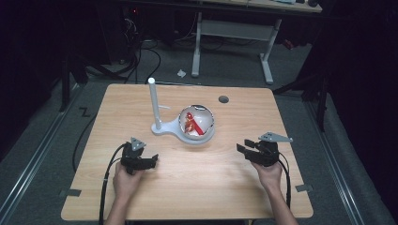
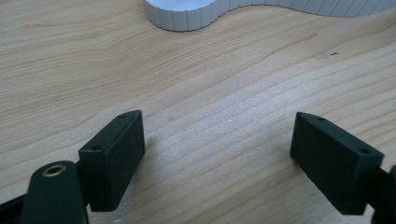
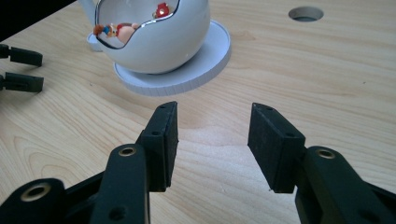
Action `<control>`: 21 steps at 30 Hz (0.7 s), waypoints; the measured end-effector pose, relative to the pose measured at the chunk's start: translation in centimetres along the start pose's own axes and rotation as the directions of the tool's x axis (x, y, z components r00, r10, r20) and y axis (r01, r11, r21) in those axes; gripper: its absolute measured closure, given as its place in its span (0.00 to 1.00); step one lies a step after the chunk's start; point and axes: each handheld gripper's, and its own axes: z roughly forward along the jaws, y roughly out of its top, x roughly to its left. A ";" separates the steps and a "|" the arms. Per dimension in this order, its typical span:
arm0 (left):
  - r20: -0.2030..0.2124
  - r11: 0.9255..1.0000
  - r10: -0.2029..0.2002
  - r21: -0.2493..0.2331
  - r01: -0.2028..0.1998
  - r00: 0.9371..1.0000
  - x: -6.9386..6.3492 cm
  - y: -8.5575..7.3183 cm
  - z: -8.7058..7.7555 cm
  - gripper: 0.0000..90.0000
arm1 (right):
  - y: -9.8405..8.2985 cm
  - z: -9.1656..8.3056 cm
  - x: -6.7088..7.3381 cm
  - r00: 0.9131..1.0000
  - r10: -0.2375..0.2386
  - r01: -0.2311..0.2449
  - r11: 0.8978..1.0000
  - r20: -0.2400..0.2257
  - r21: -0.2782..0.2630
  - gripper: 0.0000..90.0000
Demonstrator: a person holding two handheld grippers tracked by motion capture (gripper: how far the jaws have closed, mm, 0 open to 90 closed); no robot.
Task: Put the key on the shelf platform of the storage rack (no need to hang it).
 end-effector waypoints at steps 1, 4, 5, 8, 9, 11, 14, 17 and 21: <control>0.000 1.000 0.000 0.000 0.000 1.000 0.0 0.0 0.0 0.20 | -0.1 0.2 0.0 1.000 0.004 -0.004 1.000 -0.003 0.006 0.59; -0.001 1.000 0.001 0.000 -0.001 1.000 0.0 0.0 0.0 0.20 | -0.4 0.8 -0.1 1.000 0.013 -0.012 0.999 -0.010 0.030 0.60; -0.001 1.000 0.000 0.000 0.000 1.000 0.0 0.0 0.0 0.20 | -0.6 1.1 -0.2 1.000 0.016 -0.016 0.999 -0.012 0.036 0.60; -0.001 1.000 0.001 0.000 -0.001 1.000 0.0 0.0 0.0 0.20 | -0.7 1.3 -0.4 1.000 0.028 -0.027 0.999 -0.011 0.042 0.60; -0.001 1.000 0.001 0.000 -0.001 1.000 0.0 0.0 0.0 0.20 | -0.8 1.4 -0.5 1.000 0.026 -0.026 0.999 -0.009 0.041 0.60; -0.001 1.000 -0.001 -0.001 0.001 1.000 0.0 0.0 0.0 0.20 | -1.0 1.6 -0.5 1.000 0.018 -0.018 0.999 0.000 0.044 0.60; -0.001 1.000 -0.001 -0.002 0.001 1.000 0.0 0.0 0.0 0.20 | -1.2 1.8 -0.6 0.999 0.028 -0.029 0.998 0.018 0.052 0.60; -0.001 1.000 0.000 0.000 0.000 1.000 0.0 0.0 0.0 0.20 | -1.5 2.1 -0.5 0.999 0.021 -0.023 0.998 0.035 0.062 0.60; -0.001 1.000 0.000 0.000 0.000 1.000 0.0 0.0 0.0 0.20 | -1.7 2.4 -0.6 0.999 0.023 -0.026 0.997 0.049 0.067 0.60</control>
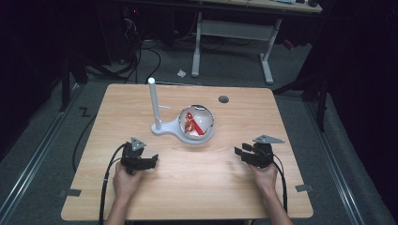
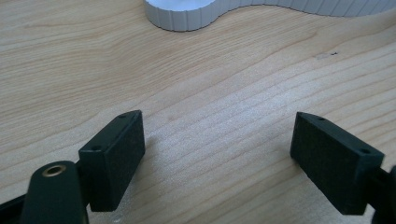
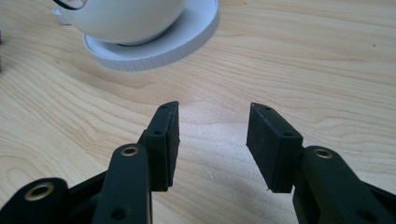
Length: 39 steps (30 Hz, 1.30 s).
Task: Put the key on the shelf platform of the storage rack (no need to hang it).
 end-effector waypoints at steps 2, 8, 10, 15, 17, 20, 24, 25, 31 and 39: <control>0.000 1.000 0.000 0.000 0.000 1.000 0.0 0.0 0.0 0.20 | -0.3 0.4 0.0 1.000 0.001 -0.001 1.000 0.023 0.014 0.60; 0.000 1.000 0.000 0.000 0.000 1.000 0.0 0.0 0.0 0.20 | -0.7 1.2 -0.1 0.999 -0.006 0.005 0.999 0.043 0.042 0.60; 0.000 1.000 0.000 0.000 0.000 1.000 0.0 0.0 0.0 0.20 | -0.8 1.3 -0.2 0.999 -0.013 0.011 0.999 0.048 0.044 0.60; 0.000 1.000 0.000 0.000 0.000 1.000 0.0 0.0 0.0 0.20 | -0.9 1.6 -0.3 0.999 -0.006 0.003 0.998 0.049 0.060 0.60; 0.000 1.000 0.000 0.000 0.000 1.000 0.0 0.0 0.0 0.20 | -1.0 1.7 -0.2 0.998 -0.015 0.011 0.998 0.059 0.063 0.59; 0.000 1.000 -0.001 0.000 0.001 1.000 0.0 0.0 0.0 0.20 | -1.0 1.7 -0.2 0.997 -0.016 0.011 0.997 0.069 0.074 0.59; -0.001 1.000 -0.001 0.000 0.001 1.000 0.0 0.0 0.0 0.20 | -1.2 1.9 -0.4 0.997 -0.012 0.006 0.997 0.076 0.081 0.59; -0.001 1.000 -0.001 0.000 0.001 1.000 0.0 0.0 0.0 0.20 | -1.2 1.9 -0.4 0.997 -0.011 0.005 0.997 0.077 0.082 0.59; -0.001 1.000 -0.001 0.000 0.001 1.000 0.0 0.0 0.0 0.20 | -1.5 2.3 -0.3 0.997 -0.010 0.003 0.996 0.078 0.087 0.57; -0.001 1.000 -0.001 0.000 0.001 1.000 0.0 0.0 0.0 0.20 | -1.7 2.7 0.4 0.986 -0.117 0.106 0.990 0.122 0.088 0.51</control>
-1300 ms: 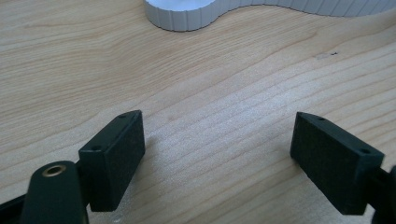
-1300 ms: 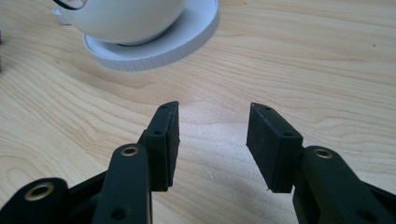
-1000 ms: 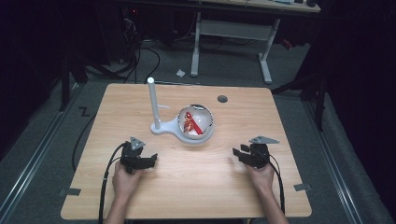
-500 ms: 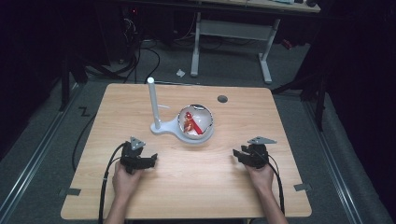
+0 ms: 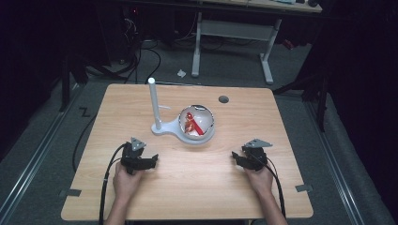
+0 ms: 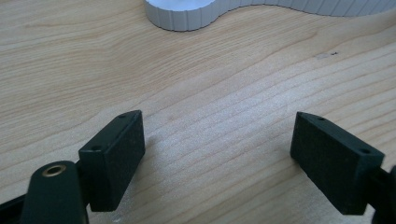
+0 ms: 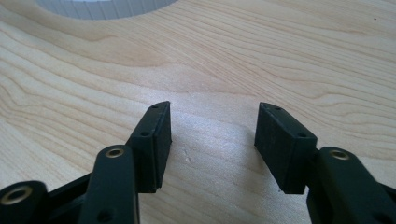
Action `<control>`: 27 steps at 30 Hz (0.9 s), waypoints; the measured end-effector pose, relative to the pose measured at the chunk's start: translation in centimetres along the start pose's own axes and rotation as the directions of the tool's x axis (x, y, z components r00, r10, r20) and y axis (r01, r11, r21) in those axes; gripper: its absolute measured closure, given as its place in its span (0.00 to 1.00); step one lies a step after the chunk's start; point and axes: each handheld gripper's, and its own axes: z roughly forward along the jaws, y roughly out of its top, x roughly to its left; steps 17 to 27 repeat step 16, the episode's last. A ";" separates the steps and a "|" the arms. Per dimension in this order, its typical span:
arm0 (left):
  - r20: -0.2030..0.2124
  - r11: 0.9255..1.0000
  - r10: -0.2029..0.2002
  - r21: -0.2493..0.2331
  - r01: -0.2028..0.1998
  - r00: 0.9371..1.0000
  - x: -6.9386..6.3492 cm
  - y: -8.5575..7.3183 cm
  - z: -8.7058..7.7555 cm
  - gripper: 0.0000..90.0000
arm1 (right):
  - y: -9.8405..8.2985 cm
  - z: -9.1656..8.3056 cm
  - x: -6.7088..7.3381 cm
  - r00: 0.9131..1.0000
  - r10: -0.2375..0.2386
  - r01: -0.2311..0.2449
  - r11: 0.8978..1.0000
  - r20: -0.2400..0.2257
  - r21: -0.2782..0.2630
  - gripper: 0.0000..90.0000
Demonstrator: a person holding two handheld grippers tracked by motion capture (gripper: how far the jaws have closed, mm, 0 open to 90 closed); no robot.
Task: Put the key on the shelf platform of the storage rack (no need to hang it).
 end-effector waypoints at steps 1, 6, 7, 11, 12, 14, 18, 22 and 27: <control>0.000 1.000 0.000 0.000 0.000 1.000 0.0 0.0 0.0 0.20 | 0.0 0.0 0.0 1.000 -0.005 0.005 1.000 -0.009 0.001 0.49; 0.000 1.000 0.000 0.000 0.000 1.000 0.0 0.0 0.0 0.20 | 0.0 0.0 -0.1 1.000 0.002 -0.002 1.000 0.000 0.006 0.44; 0.000 1.000 0.000 0.000 0.000 1.000 0.0 0.0 0.0 0.20 | 0.0 0.0 -0.1 1.000 0.002 -0.002 1.000 0.000 0.006 0.44; 0.000 1.000 0.000 0.000 0.000 1.000 0.0 0.0 0.0 0.20 | 0.0 0.0 -0.1 1.000 0.005 -0.005 1.000 0.002 0.006 0.44; 0.000 1.000 0.000 0.000 0.000 1.000 0.0 0.0 0.0 0.20 | 0.0 0.0 0.0 1.000 0.005 -0.005 1.000 0.002 0.006 0.44; 0.000 1.000 0.000 0.000 0.000 1.000 0.0 0.0 0.0 0.20 | 0.0 0.0 0.0 1.000 0.007 -0.007 1.000 0.004 0.007 0.44; 0.000 1.000 0.000 0.000 0.000 1.000 0.0 0.0 0.0 0.20 | 0.0 0.0 0.0 1.000 0.008 -0.008 1.000 0.004 0.007 0.44; 0.000 1.000 0.000 0.000 0.000 1.000 0.0 0.0 0.0 0.20 | 0.0 0.0 0.0 1.000 0.008 -0.008 1.000 0.004 0.007 0.44; 0.000 1.000 0.000 0.000 0.000 1.000 0.0 0.0 0.0 0.20 | 0.0 0.0 0.0 1.000 0.008 -0.008 1.000 0.004 0.007 0.44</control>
